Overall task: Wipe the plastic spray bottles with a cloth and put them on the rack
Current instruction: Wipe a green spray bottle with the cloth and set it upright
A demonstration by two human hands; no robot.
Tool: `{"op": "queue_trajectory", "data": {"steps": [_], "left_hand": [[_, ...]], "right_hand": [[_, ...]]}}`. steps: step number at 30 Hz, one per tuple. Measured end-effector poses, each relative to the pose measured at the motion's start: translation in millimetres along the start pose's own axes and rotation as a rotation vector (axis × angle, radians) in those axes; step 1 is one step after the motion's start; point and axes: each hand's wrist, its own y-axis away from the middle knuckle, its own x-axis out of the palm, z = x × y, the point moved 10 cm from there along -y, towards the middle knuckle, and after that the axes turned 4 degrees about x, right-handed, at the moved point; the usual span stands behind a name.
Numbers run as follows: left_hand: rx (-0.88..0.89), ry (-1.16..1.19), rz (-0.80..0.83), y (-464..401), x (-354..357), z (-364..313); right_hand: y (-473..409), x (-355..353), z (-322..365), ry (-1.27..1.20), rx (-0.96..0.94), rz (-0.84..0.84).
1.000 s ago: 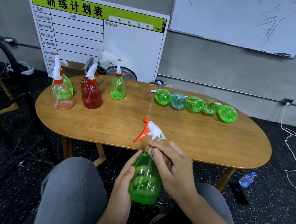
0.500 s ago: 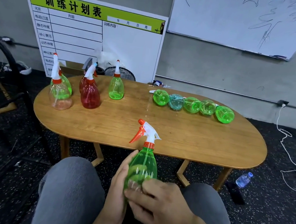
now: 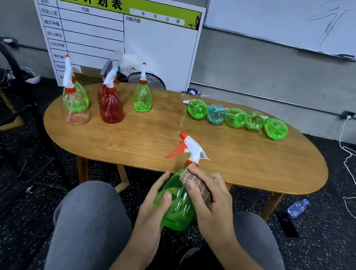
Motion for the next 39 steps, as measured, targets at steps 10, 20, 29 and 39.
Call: {"op": "queue_trajectory", "data": {"steps": [10, 20, 29, 39], "left_hand": [[0.047, -0.17, 0.06, 0.4, 0.4, 1.8], [0.113, -0.22, -0.002, 2.8, -4.1, -3.1], [0.135, -0.266, -0.018, 3.1, -5.3, -9.2], [0.136, -0.315, -0.019, 1.0, -7.6, -6.3]], "right_hand": [[-10.7, 4.5, 9.3, 0.147, -0.101, 0.134], [-78.6, -4.1, 23.9, 0.418, -0.092, 0.097], [-76.9, 16.5, 27.9, 0.656, -0.223, 0.202], [-88.1, 5.5, 37.6, 0.619, -0.206, 0.138]]}}
